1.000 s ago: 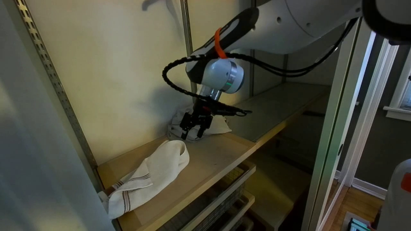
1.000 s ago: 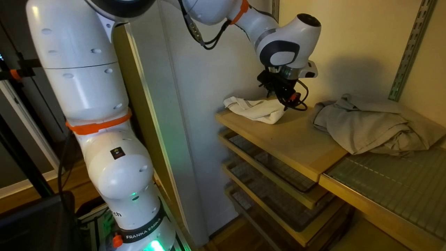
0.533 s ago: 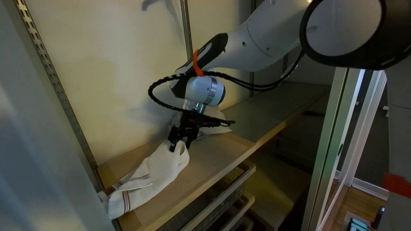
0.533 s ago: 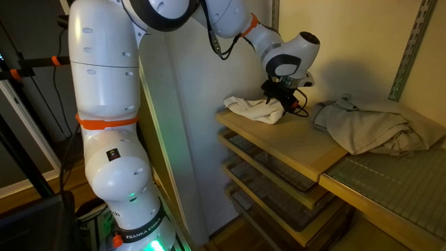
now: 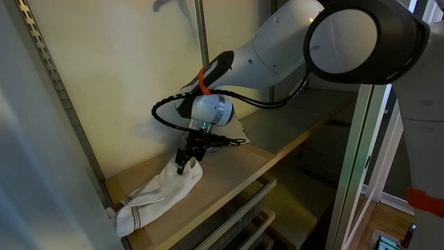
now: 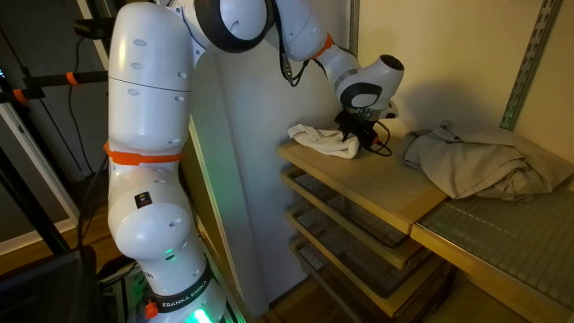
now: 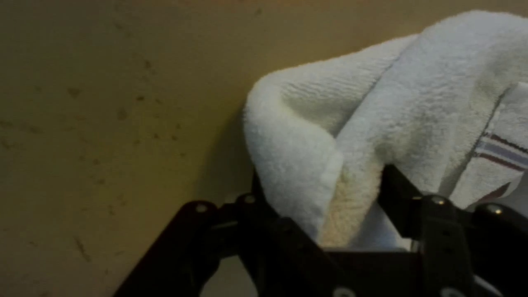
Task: Fold the white kitchen towel
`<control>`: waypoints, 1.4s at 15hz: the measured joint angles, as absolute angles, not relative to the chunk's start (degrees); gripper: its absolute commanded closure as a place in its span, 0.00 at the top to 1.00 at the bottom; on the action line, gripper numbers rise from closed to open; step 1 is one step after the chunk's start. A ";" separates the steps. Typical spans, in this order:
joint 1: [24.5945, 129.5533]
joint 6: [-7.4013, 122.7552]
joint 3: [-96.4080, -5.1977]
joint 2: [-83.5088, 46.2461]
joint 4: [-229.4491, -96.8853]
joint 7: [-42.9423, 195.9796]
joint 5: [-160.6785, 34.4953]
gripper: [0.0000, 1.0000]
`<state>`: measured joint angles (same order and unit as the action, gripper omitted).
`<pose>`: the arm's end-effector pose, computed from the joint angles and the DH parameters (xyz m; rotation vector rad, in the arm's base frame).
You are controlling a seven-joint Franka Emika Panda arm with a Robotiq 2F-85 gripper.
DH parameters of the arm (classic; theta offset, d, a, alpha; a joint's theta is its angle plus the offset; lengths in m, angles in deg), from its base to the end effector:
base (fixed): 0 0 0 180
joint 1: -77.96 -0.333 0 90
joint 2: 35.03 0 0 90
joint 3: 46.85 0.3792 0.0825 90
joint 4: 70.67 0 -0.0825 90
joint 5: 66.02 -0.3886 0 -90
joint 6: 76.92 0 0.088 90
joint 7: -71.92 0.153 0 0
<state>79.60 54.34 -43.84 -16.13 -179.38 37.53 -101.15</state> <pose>0.6621 0.0464 0.3552 -2.6621 -0.2981 -0.2668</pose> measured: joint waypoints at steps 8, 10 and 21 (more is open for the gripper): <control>80.75 48.61 -44.54 -17.10 -177.22 51.43 -94.02 0.03; 80.99 48.62 -45.77 -17.92 -177.22 54.58 -90.13 0.04; 79.37 57.87 -50.72 -28.44 -182.75 73.89 -50.76 0.04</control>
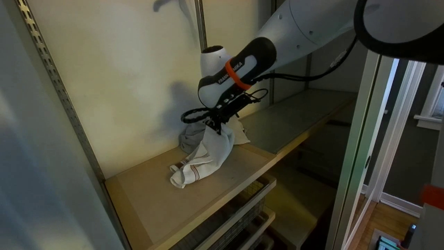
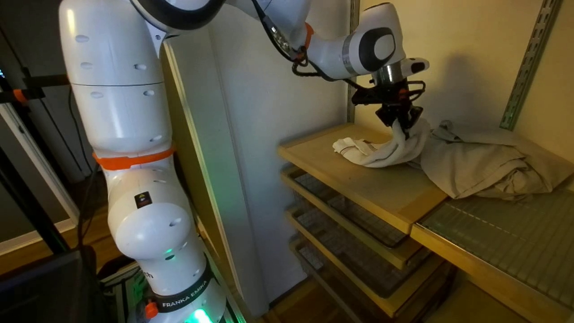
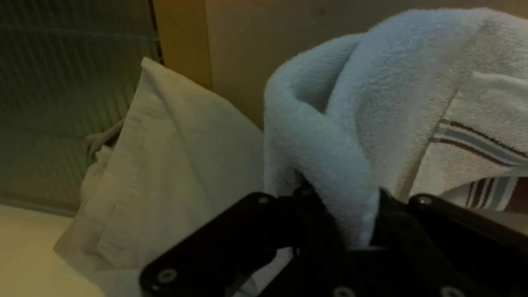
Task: Fold the white kitchen towel
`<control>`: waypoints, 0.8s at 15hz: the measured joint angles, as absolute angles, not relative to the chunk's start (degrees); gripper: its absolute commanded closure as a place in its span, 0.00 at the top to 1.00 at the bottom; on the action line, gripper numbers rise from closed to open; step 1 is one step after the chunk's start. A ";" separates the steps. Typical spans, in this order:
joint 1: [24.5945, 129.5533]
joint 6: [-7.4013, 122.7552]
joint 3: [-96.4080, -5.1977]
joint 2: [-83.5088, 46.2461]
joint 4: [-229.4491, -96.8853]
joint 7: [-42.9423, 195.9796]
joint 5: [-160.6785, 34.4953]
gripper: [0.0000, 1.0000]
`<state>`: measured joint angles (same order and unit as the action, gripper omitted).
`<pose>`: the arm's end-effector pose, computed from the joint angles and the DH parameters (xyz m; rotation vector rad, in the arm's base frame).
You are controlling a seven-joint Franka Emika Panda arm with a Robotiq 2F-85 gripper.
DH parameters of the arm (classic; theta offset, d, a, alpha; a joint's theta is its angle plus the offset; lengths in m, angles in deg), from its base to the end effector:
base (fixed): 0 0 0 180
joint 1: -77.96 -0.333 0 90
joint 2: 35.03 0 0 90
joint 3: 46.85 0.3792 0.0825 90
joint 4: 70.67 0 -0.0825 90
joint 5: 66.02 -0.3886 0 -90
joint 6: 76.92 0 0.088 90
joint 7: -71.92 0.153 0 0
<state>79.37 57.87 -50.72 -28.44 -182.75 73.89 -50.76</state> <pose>0.6301 -0.0692 0.4653 2.8851 0.0527 0.3975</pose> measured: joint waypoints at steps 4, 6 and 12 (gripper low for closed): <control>76.64 63.73 -50.01 -31.18 -187.09 84.35 -32.41 0.04; 75.55 66.43 -49.15 -32.36 -189.34 89.51 -24.74 0.04; 74.64 74.17 -46.03 -33.95 -195.58 93.54 -22.76 0.04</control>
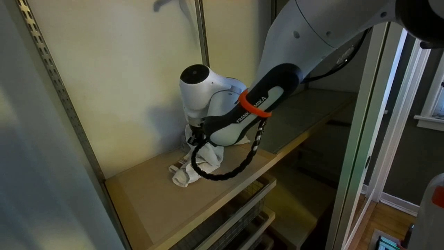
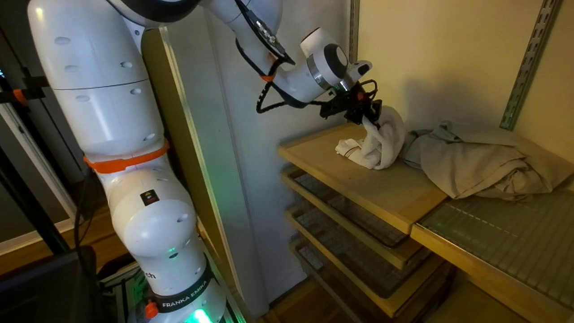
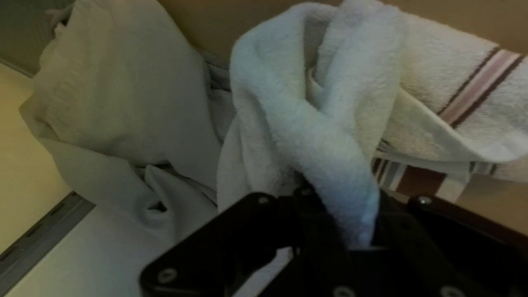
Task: Fold the white kitchen towel
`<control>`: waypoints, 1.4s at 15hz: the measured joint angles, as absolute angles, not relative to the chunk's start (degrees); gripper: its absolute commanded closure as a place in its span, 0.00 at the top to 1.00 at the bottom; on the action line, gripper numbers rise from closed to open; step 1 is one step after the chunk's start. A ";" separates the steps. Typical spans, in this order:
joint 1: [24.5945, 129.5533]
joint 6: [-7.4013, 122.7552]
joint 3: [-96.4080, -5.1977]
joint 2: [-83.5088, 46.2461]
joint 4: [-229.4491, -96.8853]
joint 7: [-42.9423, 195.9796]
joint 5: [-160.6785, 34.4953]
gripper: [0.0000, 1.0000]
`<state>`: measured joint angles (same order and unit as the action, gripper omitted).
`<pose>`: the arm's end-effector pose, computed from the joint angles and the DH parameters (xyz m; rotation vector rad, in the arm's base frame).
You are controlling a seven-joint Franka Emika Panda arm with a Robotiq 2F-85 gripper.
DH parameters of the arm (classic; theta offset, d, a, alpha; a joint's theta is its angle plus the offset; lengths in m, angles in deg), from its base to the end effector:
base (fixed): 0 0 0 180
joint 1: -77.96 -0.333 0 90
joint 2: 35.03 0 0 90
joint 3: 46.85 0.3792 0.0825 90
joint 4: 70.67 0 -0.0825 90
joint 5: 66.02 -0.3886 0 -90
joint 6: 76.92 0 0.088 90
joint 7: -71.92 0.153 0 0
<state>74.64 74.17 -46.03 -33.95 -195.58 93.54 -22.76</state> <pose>0.5949 0.0451 0.4471 2.6346 0.3792 0.7053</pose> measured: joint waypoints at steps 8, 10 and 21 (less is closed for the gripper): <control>74.27 82.79 -43.13 -32.93 -201.93 73.93 -51.44 0.04; 74.01 83.17 -41.68 -31.81 -202.04 67.85 -60.30 0.04; 78.12 61.91 -41.12 -32.88 -195.16 50.47 -81.73 0.95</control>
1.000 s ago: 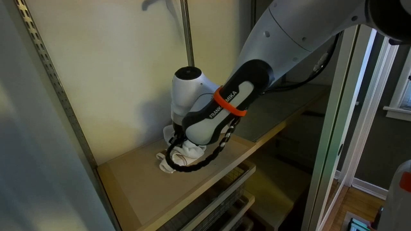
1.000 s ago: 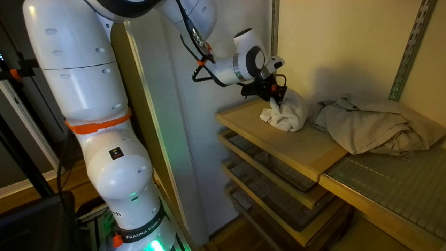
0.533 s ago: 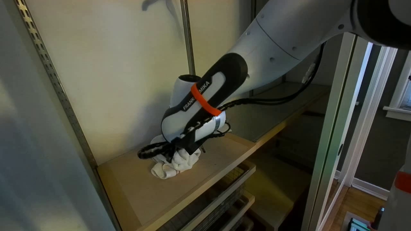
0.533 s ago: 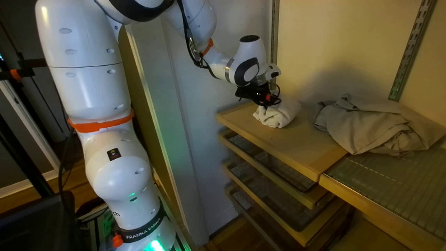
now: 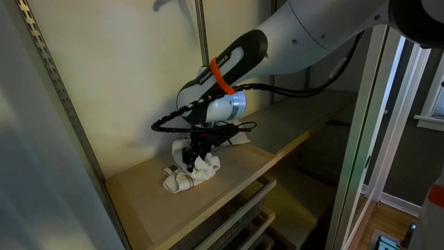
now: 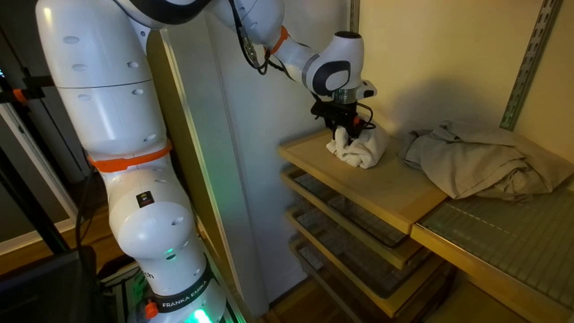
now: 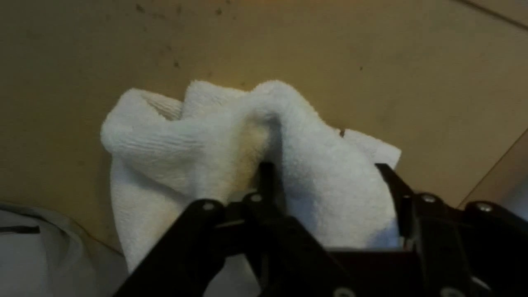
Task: Fold the white kitchen towel
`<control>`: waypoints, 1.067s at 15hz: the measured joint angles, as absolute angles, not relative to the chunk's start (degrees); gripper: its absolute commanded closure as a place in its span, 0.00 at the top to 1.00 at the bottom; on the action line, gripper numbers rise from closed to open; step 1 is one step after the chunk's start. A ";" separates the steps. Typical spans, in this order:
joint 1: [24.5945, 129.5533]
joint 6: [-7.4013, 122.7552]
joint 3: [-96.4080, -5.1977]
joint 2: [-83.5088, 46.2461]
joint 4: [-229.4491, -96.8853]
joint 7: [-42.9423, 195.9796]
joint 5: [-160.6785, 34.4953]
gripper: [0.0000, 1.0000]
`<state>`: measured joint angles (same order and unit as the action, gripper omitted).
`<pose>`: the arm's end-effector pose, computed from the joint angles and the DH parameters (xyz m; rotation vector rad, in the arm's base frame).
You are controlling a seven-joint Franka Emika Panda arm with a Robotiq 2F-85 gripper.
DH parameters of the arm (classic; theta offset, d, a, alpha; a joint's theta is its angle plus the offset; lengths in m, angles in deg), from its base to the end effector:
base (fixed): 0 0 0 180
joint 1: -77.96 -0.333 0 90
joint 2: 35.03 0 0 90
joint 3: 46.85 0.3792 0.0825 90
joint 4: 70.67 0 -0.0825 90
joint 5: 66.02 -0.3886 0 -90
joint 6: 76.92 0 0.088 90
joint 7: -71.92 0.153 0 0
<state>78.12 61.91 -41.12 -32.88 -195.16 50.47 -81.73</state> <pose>0.5732 0.0649 0.4133 -2.9174 -0.4161 -0.3522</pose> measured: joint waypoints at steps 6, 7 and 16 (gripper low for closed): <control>78.15 47.94 -44.54 -40.89 -191.61 47.07 -82.60 1.00; 78.15 47.94 -45.04 -41.77 -191.37 46.81 -82.02 1.00; 77.33 54.39 -47.73 -37.87 -190.50 24.29 -80.44 1.00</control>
